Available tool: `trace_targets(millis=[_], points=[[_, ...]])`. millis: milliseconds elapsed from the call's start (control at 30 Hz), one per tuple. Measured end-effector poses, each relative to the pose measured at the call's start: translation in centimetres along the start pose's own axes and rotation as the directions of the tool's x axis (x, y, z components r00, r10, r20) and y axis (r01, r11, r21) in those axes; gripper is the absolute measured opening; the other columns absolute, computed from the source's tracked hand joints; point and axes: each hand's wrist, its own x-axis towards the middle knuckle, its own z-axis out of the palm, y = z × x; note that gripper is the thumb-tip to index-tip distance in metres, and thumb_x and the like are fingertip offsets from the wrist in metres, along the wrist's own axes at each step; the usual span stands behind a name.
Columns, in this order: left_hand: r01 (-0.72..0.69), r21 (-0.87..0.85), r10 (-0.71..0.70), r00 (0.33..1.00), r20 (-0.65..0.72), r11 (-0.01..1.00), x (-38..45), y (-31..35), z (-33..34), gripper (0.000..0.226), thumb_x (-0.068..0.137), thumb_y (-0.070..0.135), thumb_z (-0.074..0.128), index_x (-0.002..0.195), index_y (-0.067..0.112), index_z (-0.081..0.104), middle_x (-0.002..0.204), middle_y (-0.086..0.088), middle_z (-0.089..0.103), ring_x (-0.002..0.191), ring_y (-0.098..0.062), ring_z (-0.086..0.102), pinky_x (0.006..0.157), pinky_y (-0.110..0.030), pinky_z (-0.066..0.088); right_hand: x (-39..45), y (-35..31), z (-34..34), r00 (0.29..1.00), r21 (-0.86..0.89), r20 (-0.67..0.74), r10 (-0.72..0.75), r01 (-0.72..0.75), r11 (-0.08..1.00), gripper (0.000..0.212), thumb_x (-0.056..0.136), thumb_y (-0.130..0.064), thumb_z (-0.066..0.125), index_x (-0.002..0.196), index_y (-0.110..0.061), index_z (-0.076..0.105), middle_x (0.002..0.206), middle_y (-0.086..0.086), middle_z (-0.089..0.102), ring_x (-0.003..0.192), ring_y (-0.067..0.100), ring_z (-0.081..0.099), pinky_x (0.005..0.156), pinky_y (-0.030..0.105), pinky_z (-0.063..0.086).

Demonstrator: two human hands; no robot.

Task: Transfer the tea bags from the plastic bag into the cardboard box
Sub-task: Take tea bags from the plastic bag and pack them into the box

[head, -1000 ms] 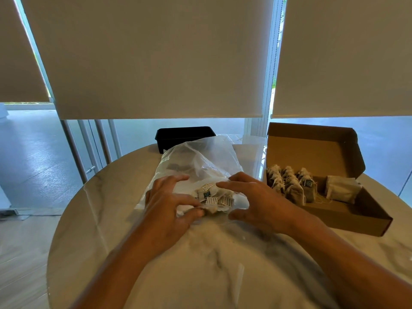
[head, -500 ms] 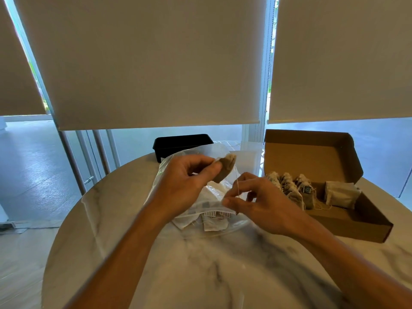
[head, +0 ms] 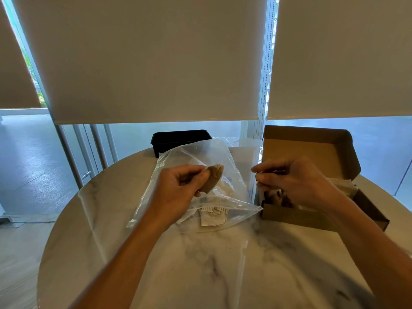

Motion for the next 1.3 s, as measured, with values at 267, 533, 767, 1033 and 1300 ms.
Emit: trace_targets(millis=[267, 533, 767, 1033, 1300], points=[[-0.012, -0.010, 0.012, 0.998, 0.055, 1.000, -0.4, 0.0, 1.1, 0.014, 0.083, 0.014, 0.067, 0.096, 0.015, 0.072, 0.081, 0.003, 0.074, 0.063, -0.007, 0.068, 0.057, -0.014, 0.050, -0.3, -0.7, 1.9, 0.996, 0.284, 0.075, -0.042, 0.019, 0.959, 0.021, 0.064, -0.019, 0.070, 0.083, -0.013, 0.072, 0.090, 0.002, 0.074, 0.083, 0.017, 0.070, 0.070, 0.025, 0.058], [-0.031, 0.019, 0.028, 0.991, 0.127, 0.999, -0.6, -0.1, 1.5, 0.014, 0.080, 0.022, 0.068, 0.093, 0.023, 0.071, 0.081, 0.007, 0.074, 0.072, -0.011, 0.071, 0.060, -0.019, 0.055, -0.4, -0.6, 4.0, 0.994, 0.255, 0.068, -0.090, 0.070, 0.965, 0.014, 0.070, -0.017, 0.071, 0.083, -0.016, 0.072, 0.079, -0.004, 0.074, 0.077, 0.011, 0.069, 0.064, 0.022, 0.057], [-0.076, 0.061, 0.065, 0.984, 0.167, 0.995, -0.8, 0.0, 1.4, 0.037, 0.075, 0.020, 0.075, 0.108, 0.031, 0.060, 0.084, 0.007, 0.074, 0.077, -0.010, 0.071, 0.067, -0.018, 0.056, -0.3, -0.3, 4.4, 0.994, 0.241, -0.043, -0.097, 0.104, 0.965, 0.025, 0.079, -0.013, 0.070, 0.099, -0.025, 0.061, 0.084, 0.000, 0.071, 0.075, 0.014, 0.069, 0.059, 0.021, 0.054], [-0.135, 0.121, 0.119, 0.984, 0.129, 0.983, -1.0, -0.3, 1.7, 0.023, 0.077, 0.022, 0.074, 0.087, 0.027, 0.055, 0.079, 0.004, 0.072, 0.074, -0.016, 0.070, 0.069, -0.025, 0.058, -0.5, -0.4, 4.5, 0.983, 0.244, -0.083, -0.164, 0.179, 0.953, 0.014, 0.079, 0.000, 0.068, 0.080, -0.014, 0.070, 0.079, -0.006, 0.072, 0.070, 0.009, 0.067, 0.059, 0.017, 0.053], [-0.233, 0.349, 0.163, 0.962, 0.219, 0.908, -0.6, -1.4, 0.6, 0.020, 0.067, 0.048, 0.074, 0.077, 0.035, 0.064, 0.095, 0.014, 0.066, 0.092, -0.007, 0.059, 0.078, -0.020, 0.049, -0.2, -0.3, 1.9, 0.977, 0.068, -0.160, -0.140, 0.153, 0.986, 0.022, 0.079, -0.008, 0.070, 0.080, -0.030, 0.072, 0.078, -0.018, 0.071, 0.081, -0.002, 0.065, 0.062, 0.006, 0.049]])
